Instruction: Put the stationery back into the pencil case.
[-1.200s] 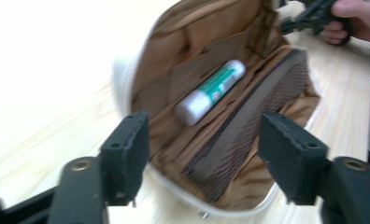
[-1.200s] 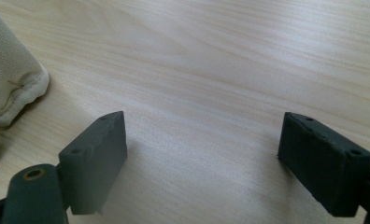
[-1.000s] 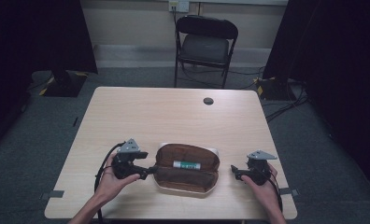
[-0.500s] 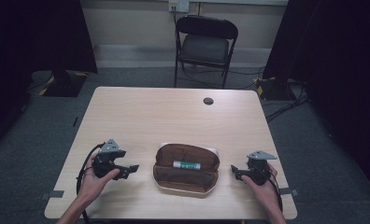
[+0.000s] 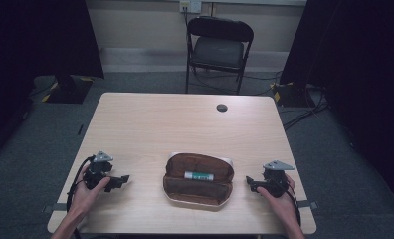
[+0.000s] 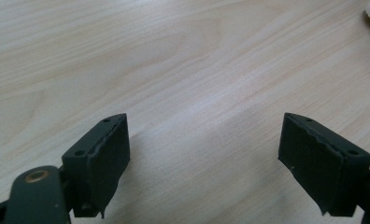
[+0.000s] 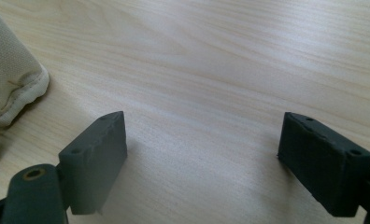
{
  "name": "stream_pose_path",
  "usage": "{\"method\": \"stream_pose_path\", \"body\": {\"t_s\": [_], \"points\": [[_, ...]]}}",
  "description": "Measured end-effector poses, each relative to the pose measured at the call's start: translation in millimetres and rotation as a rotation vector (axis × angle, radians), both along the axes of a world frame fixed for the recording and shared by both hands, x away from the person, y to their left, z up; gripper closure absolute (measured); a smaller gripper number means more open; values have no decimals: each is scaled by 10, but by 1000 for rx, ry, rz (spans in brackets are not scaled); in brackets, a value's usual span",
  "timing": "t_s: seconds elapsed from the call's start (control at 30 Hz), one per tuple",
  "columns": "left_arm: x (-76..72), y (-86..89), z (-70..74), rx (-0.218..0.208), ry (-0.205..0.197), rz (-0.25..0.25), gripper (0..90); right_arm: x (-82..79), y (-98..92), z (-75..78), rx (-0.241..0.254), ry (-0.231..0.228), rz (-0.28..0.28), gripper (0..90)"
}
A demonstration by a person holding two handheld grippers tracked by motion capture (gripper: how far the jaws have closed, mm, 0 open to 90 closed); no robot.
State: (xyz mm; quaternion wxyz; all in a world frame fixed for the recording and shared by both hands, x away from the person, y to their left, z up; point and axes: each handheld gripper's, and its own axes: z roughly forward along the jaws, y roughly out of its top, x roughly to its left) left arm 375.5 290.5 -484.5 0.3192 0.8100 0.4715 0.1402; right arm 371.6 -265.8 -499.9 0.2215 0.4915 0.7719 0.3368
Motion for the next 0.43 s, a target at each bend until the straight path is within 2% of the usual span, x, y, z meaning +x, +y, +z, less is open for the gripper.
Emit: {"method": "stream_pose_path", "body": {"t_s": [0.03,0.1,0.2,0.33,0.43], "points": [[6,-13,-23,14,6,-5,164,0,0,0,0,0,0,145],[-5,-37,-79,58,-47,-13,135,0,0,0,0,0,0,145],[-2,-33,-100,38,-60,-8,130,0,0,0,0,0,0,145],[-20,-19,-181,16,-125,-15,54,0,0,-1,0,0,0,145],[-19,-23,-181,19,-124,-15,39,0,0,-1,0,-1,0,144]]}}
